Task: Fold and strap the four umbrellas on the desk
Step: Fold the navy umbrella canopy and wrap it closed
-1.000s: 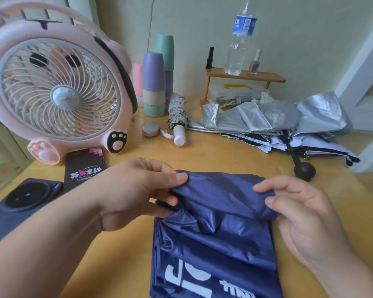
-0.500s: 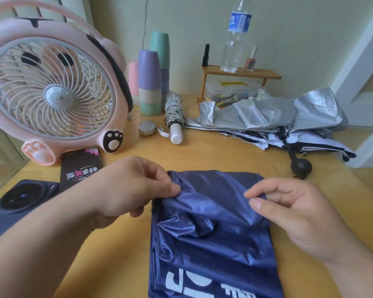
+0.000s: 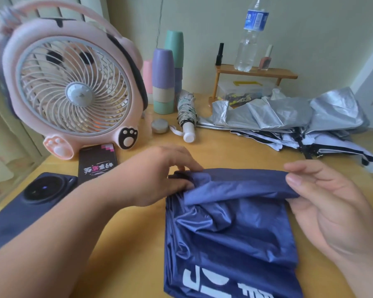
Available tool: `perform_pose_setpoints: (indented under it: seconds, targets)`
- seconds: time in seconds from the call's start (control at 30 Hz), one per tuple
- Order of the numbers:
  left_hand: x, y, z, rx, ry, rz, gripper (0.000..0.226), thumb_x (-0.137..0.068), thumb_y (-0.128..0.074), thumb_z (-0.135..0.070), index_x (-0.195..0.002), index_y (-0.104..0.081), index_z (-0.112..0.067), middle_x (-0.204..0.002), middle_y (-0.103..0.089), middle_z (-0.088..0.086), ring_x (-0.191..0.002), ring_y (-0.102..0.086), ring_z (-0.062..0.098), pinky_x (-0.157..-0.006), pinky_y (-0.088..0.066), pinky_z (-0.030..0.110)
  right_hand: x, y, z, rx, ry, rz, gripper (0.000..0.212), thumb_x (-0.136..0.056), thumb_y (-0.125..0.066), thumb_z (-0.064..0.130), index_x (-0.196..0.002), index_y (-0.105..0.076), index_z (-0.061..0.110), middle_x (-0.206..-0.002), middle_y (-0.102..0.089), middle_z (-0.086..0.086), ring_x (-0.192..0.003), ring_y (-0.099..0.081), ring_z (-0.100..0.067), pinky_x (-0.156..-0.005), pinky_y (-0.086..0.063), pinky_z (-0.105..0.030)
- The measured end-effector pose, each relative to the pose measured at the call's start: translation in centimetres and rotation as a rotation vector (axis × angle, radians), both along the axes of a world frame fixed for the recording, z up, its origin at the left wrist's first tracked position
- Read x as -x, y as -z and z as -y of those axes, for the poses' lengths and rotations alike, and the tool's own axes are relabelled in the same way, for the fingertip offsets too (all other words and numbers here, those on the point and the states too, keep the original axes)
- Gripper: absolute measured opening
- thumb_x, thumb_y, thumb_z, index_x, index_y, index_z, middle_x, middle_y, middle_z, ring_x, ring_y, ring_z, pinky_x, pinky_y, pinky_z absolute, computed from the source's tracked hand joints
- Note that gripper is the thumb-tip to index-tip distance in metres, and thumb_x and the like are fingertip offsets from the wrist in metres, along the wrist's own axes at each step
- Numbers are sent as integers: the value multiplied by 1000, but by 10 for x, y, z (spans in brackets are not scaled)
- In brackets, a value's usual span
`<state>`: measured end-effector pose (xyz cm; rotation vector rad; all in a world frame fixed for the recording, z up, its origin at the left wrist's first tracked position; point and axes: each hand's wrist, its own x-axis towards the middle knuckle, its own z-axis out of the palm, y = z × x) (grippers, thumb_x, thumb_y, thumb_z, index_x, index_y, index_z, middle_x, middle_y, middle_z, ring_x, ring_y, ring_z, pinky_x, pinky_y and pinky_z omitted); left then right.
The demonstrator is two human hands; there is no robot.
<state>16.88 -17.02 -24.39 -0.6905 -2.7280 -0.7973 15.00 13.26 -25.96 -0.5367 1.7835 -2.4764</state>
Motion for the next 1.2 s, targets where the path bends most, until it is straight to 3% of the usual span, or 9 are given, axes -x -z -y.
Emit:
perform_pose_setpoints:
  seconds: [0.17,0.33,0.47,0.6,0.77,0.83,0.93,1.03,1.2]
  targets:
    - [9,-9,-9,45,64,-91,15,-84,-76,-12,-96,-78,-22,-95,-70,-11,-86,-58,1,-76,-36,3,-1,-1,2,-18,14,5,54,-48,-98,46,-90,-78,17,-81,-74,-13,-81,-70,-25,-80,-56,-35]
    - [7,-7,-22,-155,-2,-203,9,-92,-67,-24,-84,-67,-20,-80,-63,-7,-71,-54,6,-68,-41,17,2,0,1,31,70,-4,47,-54,-95,43,-91,-77,19,-85,-73,-12,-87,-67,-29,-91,-49,-44]
    - [4,-2,-17,-640,-88,75,26,-93,-68,-40,-84,-65,-16,-66,-62,12,-56,-51,20,-57,-43,26,6,-1,3,99,146,-40,41,-60,-91,41,-93,-76,22,-86,-71,-9,-85,-64,-26,-94,-50,-44]
    - [-2,-3,-22,-581,-158,139,23,-90,-64,-37,-89,-66,-14,-65,-68,8,-53,-54,12,-56,-46,24,4,-3,5,78,69,-58,51,-68,-87,45,-111,-74,20,-98,-74,-15,-93,-68,-30,-90,-54,-41]
    - [-16,-17,-33,-712,-247,245,18,-94,-68,-25,-111,-63,-27,-104,-75,-5,-64,-64,15,-67,-56,34,-3,2,6,-96,52,-139,79,-64,-92,51,-135,-63,30,-98,-75,-21,-97,-70,-32,-93,-53,-44]
    - [-23,-27,-38,-854,-318,378,18,-95,-68,-27,-111,-62,-23,-104,-74,2,-63,-69,23,-67,-62,43,-5,1,7,-85,54,-182,72,-68,-89,45,-134,-64,30,-99,-78,-15,-94,-73,-25,-89,-58,-36]
    - [-31,-33,-41,-743,-388,426,24,-89,-75,-26,-108,-62,-21,-97,-70,4,-65,-74,29,-64,-64,47,-7,0,7,-58,57,-224,55,-73,-78,23,-127,-69,28,-98,-78,-13,-90,-75,-25,-84,-60,-32]
    - [-34,-28,-46,-859,-313,546,33,-82,-81,-17,-109,-63,-14,-93,-73,8,-71,-71,25,-77,-64,50,-10,0,7,-100,31,-239,54,-74,-75,5,-123,-72,26,-98,-78,-16,-87,-75,-30,-80,-61,-37]
    - [-28,-11,-58,-1108,-295,526,41,-77,-81,8,-105,-64,-15,-84,-66,3,-67,-61,17,-70,-53,34,-16,0,9,-264,56,-271,50,-77,-84,44,-123,-72,28,-88,-75,-23,-76,-69,-46,-69,-57,-52]
